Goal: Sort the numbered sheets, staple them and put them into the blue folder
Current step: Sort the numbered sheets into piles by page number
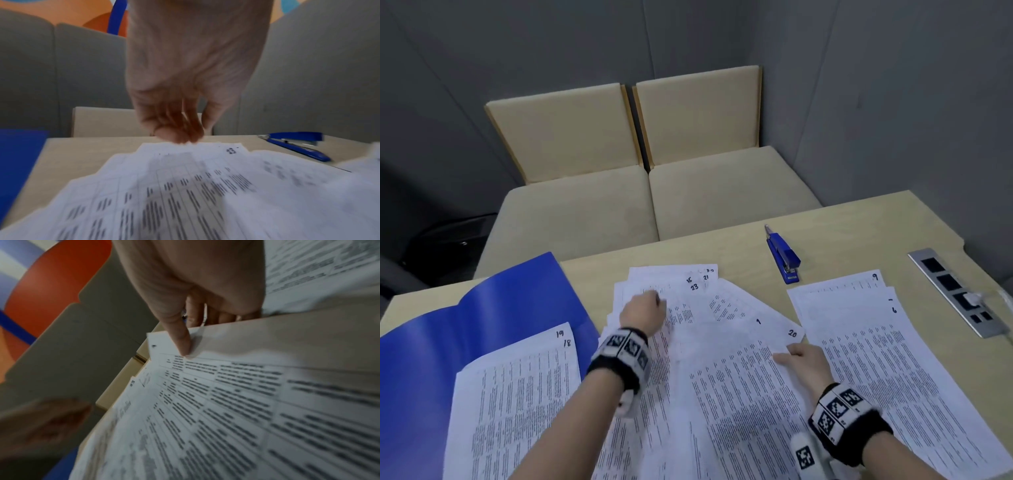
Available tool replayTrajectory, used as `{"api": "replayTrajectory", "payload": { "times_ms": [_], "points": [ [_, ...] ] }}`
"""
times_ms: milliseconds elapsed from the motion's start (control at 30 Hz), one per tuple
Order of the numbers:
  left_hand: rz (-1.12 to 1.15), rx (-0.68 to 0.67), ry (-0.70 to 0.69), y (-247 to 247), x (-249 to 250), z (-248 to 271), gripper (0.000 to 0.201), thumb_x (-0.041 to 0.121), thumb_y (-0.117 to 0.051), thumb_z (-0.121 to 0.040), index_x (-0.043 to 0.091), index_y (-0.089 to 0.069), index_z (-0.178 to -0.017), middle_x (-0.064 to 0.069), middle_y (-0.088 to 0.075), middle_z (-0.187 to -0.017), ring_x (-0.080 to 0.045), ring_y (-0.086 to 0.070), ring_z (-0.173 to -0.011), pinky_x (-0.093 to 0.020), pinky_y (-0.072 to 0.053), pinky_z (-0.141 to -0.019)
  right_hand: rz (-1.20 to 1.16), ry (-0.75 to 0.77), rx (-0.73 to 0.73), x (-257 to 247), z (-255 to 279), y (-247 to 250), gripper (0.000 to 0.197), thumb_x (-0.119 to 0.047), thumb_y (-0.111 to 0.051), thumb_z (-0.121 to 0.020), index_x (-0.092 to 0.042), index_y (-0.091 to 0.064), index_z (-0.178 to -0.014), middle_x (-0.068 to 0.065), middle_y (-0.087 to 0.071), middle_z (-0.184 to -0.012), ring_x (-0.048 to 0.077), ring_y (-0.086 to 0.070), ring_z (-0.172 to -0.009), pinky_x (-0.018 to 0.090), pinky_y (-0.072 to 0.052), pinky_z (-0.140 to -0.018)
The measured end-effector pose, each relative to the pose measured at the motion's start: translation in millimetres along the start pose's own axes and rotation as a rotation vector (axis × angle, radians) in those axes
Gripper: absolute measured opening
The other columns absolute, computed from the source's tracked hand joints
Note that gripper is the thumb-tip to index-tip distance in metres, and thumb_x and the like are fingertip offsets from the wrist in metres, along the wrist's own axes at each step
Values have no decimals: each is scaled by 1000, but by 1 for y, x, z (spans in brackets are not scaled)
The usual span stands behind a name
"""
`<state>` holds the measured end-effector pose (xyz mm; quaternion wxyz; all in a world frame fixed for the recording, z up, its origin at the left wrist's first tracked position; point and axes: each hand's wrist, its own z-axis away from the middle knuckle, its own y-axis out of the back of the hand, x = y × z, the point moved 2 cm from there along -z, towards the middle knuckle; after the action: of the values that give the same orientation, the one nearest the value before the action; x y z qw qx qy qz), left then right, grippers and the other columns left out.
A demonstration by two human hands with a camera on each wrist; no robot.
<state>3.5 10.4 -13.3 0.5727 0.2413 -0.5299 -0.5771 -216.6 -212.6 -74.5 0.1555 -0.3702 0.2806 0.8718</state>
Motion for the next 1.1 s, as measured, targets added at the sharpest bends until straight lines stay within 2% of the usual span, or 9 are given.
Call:
{"api": "replayTrajectory", "payload": {
  "times_ms": [100, 200, 267, 333, 433, 500, 567, 833, 1100],
  "points": [
    [-31, 192, -128, 11, 13, -50, 25, 16, -45, -95, 11, -51, -119, -12, -52, -123, -32, -49, -110, -41, -47, -84, -3, 134, -21, -3, 0, -4, 19, -15, -69, -81, -12, -54, -71, 3, -53, -73, 21, -53, -75, 26, -35, -72],
    [-192, 93, -123, 8, 14, -83, 50, 8, -41, -94, 20, -33, -141, -4, -39, -145, -29, -35, -131, -47, -39, -101, 32, 220, -29, -5, 0, -8, 15, -16, -70, -81, -10, -62, -70, 3, -64, -75, 20, -62, -77, 26, -44, -69],
    [-266, -14, -106, 1, 11, -96, 56, 8, -39, -94, 25, -27, -146, -1, -34, -150, -27, -27, -139, -53, -25, -111, 48, 274, -45, -8, -2, -10, 13, -13, -71, -80, -11, -64, -69, -1, -65, -71, 5, -61, -68, 16, -45, -63],
    [-329, -61, -127, -3, 7, -106, 48, 15, -45, -93, 26, -38, -140, -3, -43, -142, -28, -35, -133, -55, -19, -113, 65, 323, -60, -7, -5, -12, 18, -11, -71, -79, -13, -62, -64, -7, -55, -61, -2, -51, -54, 11, -39, -53],
    [-301, -16, -176, 1, 1, -117, 27, 20, -53, -88, 21, -58, -115, -4, -57, -119, -27, -52, -115, -50, -20, -113, 40, 337, -92, -6, -10, -12, 17, -11, -73, -78, -7, -63, -65, -5, -50, -63, 8, -46, -59, 21, -38, -59],
    [-192, 17, -197, 9, -2, -121, 6, 21, -60, -85, 20, -59, -90, -1, -64, -101, -23, -57, -102, -45, -21, -112, -21, 311, -122, -1, -13, -14, 21, -15, -74, -76, -7, -60, -63, -2, -47, -63, 12, -45, -61, 27, -37, -61],
    [-118, 69, -232, 18, -2, -119, 13, 25, -66, -84, 20, -56, -77, 0, -66, -88, -21, -53, -86, -41, -25, -110, -80, 268, -124, 3, -13, -16, 29, -27, -75, -68, -8, -54, -62, 1, -44, -65, 16, -44, -63, 31, -36, -63],
    [-59, 152, -309, 40, -2, -100, 22, 32, -64, -87, 11, -66, -82, -6, -70, -82, -20, -48, -78, -33, -29, -98, -76, 347, -181, -5, -11, -14, 14, -8, -76, -76, -1, -64, -73, 14, -54, -74, 22, -54, -76, 35, -46, -77],
    [-123, 305, -380, 61, 2, -82, 27, 36, -55, -93, 14, -66, -81, -5, -70, -77, -25, -62, -77, -35, -37, -89, -64, 363, -242, -15, 7, -14, 10, -8, -75, -77, -5, -69, -69, 1, -54, -74, 2, -55, -71, 21, -41, -79]
  ]
}}
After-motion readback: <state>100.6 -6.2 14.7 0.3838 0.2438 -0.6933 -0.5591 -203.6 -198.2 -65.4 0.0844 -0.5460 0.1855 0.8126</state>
